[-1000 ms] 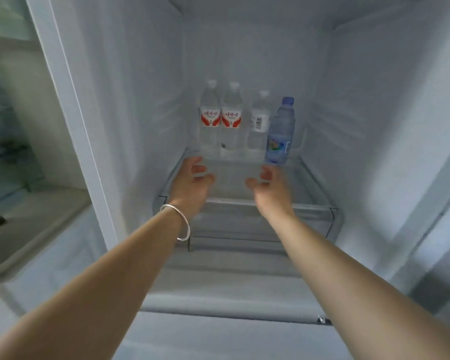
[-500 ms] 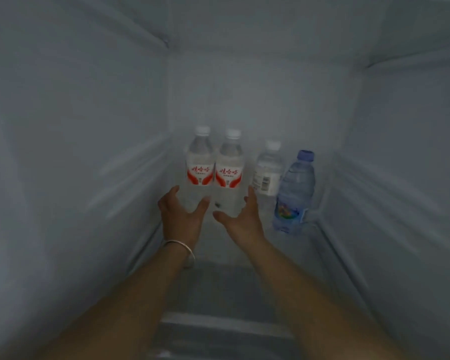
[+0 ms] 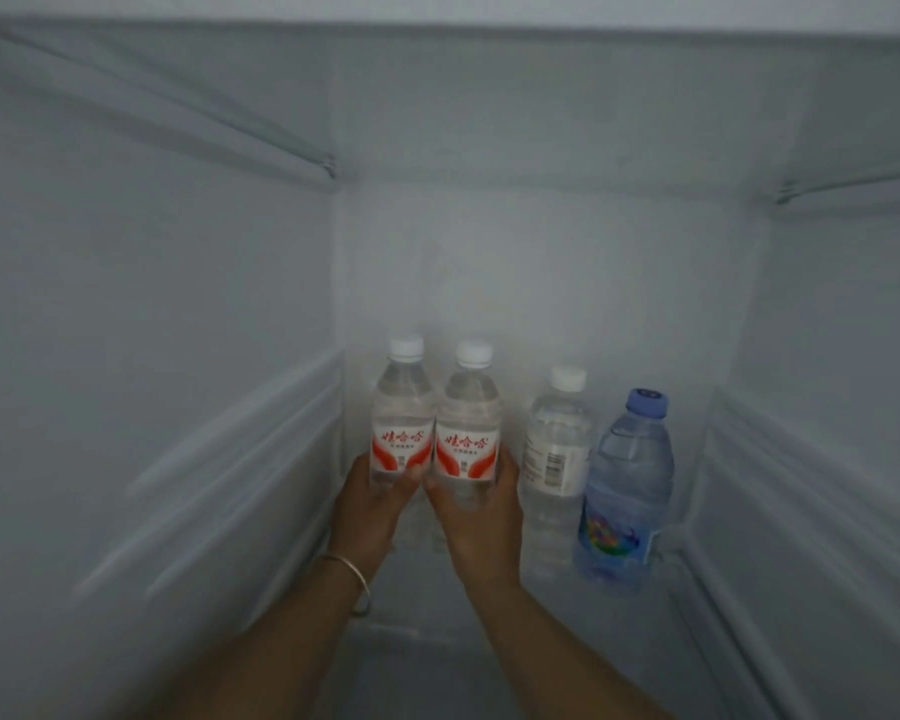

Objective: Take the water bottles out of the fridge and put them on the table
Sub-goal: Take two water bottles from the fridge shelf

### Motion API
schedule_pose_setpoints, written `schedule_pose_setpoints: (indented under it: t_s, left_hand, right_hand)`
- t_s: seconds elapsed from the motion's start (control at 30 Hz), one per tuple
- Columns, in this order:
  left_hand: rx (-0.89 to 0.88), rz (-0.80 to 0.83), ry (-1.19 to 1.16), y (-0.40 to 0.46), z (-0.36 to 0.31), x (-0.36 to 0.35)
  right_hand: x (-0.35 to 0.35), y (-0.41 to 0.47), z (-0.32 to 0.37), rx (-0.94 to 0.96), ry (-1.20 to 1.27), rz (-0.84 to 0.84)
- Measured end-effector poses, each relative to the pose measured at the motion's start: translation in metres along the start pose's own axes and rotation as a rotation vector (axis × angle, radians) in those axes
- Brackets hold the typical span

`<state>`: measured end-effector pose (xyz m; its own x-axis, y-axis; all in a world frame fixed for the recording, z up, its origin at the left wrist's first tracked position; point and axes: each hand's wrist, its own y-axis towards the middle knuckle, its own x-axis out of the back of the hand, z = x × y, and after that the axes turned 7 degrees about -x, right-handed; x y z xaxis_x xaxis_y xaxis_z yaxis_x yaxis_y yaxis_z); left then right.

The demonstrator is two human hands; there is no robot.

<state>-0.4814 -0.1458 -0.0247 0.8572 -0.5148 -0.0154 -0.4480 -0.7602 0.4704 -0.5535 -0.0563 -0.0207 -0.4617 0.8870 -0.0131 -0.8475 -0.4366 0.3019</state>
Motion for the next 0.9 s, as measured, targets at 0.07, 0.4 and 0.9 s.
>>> schedule_pose_setpoints:
  t_s: [0.07, 0.4, 0.9]
  left_hand:
    - [-0.072, -0.070, 0.014, -0.003, -0.006, -0.003]
    - [-0.008, -0.138, -0.115, -0.073, -0.054, 0.007]
    - [-0.066, 0.195, -0.255, -0.319, -0.180, 0.083]
  right_hand:
    - [0.000, -0.001, 0.002, -0.017, 0.003, -0.019]
    - [0.032, -0.067, 0.042, 0.070, -0.050, -0.025]
    - [0.117, -0.360, 0.129, 0.136, -0.113, -0.419]
